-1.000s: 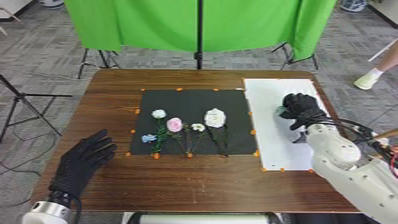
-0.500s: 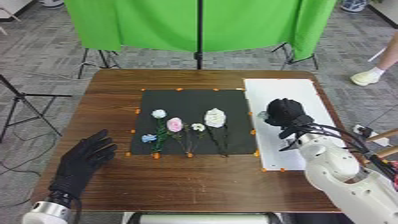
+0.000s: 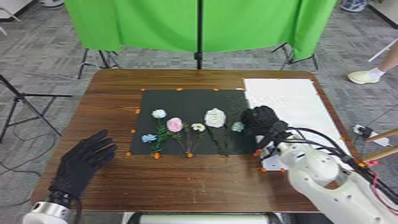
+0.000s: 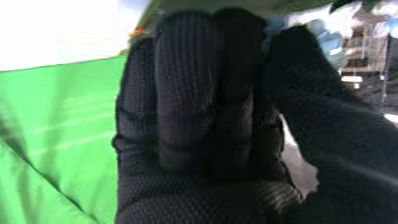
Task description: Arrange flowers
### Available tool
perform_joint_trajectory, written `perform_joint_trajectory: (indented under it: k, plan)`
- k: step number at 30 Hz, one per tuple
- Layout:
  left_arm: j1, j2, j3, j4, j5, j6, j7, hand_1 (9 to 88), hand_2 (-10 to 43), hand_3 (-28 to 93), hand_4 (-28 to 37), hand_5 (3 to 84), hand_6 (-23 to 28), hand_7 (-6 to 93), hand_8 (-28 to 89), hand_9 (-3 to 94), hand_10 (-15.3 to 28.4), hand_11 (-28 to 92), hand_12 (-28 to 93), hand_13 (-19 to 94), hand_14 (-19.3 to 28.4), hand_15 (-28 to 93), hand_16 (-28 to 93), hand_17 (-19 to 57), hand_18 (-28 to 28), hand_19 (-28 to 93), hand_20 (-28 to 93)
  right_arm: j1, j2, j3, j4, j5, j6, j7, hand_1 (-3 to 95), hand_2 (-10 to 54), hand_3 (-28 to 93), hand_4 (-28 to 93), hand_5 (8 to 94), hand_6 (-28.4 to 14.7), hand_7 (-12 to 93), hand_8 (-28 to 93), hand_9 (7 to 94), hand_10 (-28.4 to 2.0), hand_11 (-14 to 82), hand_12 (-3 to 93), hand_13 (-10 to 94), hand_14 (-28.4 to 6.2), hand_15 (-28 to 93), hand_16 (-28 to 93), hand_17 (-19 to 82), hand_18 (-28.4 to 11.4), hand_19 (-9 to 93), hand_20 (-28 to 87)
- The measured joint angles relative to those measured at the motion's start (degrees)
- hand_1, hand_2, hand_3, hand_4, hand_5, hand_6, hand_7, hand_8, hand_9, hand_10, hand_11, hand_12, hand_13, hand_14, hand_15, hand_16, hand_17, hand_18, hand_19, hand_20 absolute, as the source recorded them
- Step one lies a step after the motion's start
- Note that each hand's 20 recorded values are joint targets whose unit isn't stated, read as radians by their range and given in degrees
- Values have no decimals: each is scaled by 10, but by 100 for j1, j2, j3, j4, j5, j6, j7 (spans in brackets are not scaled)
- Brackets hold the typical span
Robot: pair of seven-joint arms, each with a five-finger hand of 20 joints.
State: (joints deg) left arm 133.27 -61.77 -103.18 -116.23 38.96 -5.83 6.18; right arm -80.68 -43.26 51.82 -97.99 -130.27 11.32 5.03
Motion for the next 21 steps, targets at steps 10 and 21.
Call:
perform_joint_trajectory:
  k: [10, 21]
  plan:
    - [1, 3, -26, 0, 0, 1, -11, 243, 13, 688, -270, 339, 46, 197, -89, 290, 124, 253, 171, 239, 142, 395, 7, -86, 209, 501, 98, -237, -95, 675, -88, 160, -878, -489, 267, -95, 821, -283, 555, 29, 381, -213, 639, -85, 384, 240, 645, -38, 503, 209, 240, -174, 644, 360]
    - [3, 38, -99, -2, 0, -10, -17, 243, 14, 686, -269, 339, 46, 196, -89, 290, 124, 252, 170, 238, 143, 394, 6, -86, 210, 503, 97, -651, -34, 1700, -697, 639, -2889, -1140, 182, -95, 807, -283, 363, -37, 267, -154, 414, -108, 282, 213, 471, -84, 462, 174, 175, -199, 591, 337]
